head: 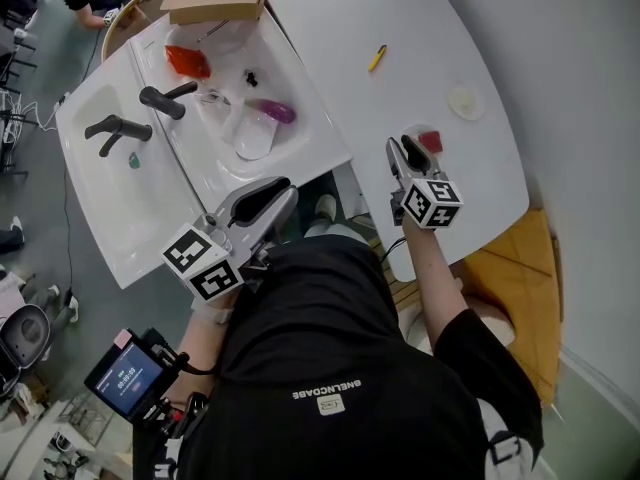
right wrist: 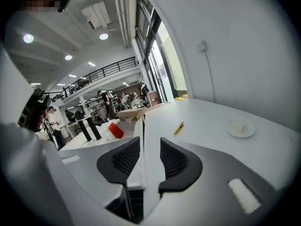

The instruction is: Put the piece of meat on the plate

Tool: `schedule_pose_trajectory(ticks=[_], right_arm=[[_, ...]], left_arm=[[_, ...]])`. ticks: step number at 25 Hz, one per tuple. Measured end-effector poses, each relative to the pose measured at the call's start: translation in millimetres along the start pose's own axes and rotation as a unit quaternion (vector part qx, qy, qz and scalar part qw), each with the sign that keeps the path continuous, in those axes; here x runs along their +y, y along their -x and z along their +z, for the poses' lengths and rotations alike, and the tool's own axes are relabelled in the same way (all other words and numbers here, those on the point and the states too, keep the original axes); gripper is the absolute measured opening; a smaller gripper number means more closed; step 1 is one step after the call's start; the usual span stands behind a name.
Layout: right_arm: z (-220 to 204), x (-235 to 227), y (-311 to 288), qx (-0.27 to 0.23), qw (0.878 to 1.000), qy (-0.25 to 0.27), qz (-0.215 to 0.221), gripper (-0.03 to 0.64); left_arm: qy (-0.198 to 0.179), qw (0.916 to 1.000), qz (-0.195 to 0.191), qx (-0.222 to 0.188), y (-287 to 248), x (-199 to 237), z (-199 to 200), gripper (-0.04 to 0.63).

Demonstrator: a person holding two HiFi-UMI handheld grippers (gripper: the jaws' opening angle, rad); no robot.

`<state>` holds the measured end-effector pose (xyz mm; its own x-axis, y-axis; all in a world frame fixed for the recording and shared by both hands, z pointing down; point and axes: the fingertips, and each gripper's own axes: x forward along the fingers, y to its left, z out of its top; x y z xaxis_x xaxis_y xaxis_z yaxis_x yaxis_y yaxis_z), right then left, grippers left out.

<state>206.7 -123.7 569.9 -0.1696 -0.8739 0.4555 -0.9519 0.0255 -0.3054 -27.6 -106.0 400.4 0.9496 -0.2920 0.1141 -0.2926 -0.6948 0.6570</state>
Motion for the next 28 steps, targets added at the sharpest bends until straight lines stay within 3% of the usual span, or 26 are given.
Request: schedule_pose_trajectory(ticks=[8,13,17,28], right_arm=[[22,62,36,-0.044,0.998,-0.014,0.044,0.057],[35,86,63,-0.066,0.996,-0.024,0.055,0.037],[37,95,87,-0.079,0.995,-0.035,0.050,0.029],[41,106,159,-0.127,0.990,-0.063,0.013,0.029]], left_arm=[[0.009,0.9987,-0.050,0.010,-5,-13,-5,0.048],[0.015,0.9962,-0.083,0.022,-17,-25,-10,0.020],[0.018,0.9930,-0.110,0.038,-27,-40,-16,0.015],[-0.023,0.9823,-0.160,0.094,-54,-83,-37,0.006]])
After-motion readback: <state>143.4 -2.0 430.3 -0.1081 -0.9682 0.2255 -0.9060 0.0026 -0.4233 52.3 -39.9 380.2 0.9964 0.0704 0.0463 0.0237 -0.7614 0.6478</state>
